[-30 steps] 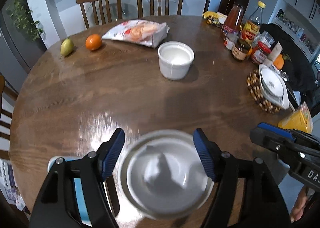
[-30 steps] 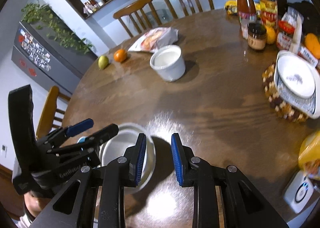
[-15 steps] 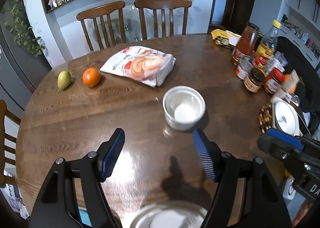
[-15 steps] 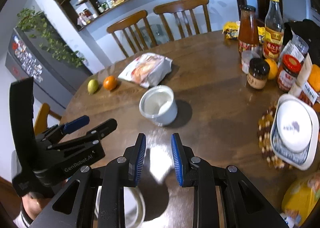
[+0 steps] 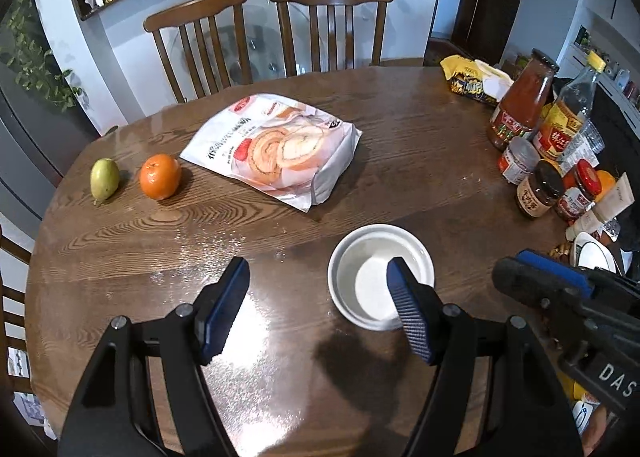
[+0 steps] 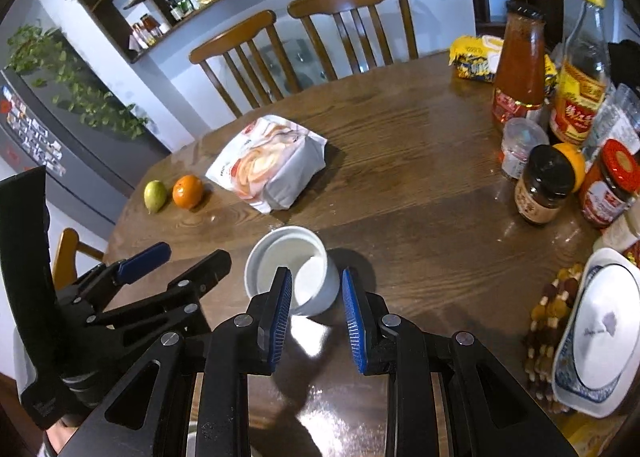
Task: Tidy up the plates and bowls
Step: 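Close the left tool on the white ramekin's rim, then lift the ramekin with the left tool and carry it over the nested bowls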
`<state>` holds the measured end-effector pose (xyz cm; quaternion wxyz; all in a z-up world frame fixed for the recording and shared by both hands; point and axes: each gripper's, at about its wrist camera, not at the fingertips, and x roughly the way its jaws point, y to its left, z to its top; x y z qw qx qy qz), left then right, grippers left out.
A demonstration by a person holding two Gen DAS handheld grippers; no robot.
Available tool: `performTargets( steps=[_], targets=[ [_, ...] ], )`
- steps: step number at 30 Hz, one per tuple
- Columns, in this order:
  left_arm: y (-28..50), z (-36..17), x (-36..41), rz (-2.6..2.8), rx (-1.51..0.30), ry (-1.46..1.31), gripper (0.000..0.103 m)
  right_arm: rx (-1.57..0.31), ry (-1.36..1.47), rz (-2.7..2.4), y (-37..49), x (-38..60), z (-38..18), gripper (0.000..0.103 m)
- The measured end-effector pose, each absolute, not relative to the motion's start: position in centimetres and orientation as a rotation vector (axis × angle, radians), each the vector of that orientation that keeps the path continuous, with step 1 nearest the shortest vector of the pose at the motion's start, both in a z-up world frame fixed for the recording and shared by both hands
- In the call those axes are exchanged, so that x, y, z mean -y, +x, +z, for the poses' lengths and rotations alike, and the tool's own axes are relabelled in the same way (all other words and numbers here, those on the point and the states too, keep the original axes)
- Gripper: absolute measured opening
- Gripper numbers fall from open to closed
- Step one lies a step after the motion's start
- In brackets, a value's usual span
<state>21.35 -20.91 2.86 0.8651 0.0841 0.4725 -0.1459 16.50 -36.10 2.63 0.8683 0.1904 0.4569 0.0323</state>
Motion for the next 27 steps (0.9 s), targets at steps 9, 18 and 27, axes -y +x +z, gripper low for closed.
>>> performTargets(
  steps=[9, 18, 27],
  targets=[
    [22.7, -1.5, 22.3, -0.307, -1.086, 0.211, 0.07, -1.051, 0.44, 0.075, 19.6, 36.6, -1.1, 0.027],
    [23.9, -3.9, 22.0, -0.269, -1.126, 0.181, 0.069, -1.093, 0.465, 0.117, 21.2, 35.8, -3.8, 0.027],
    [24.9, -5.6, 22.0, -0.286, -1.193, 0.149, 0.039, -1.124, 0.452, 0.135, 22.6, 34.7, -5.4, 0.027]
  ],
)
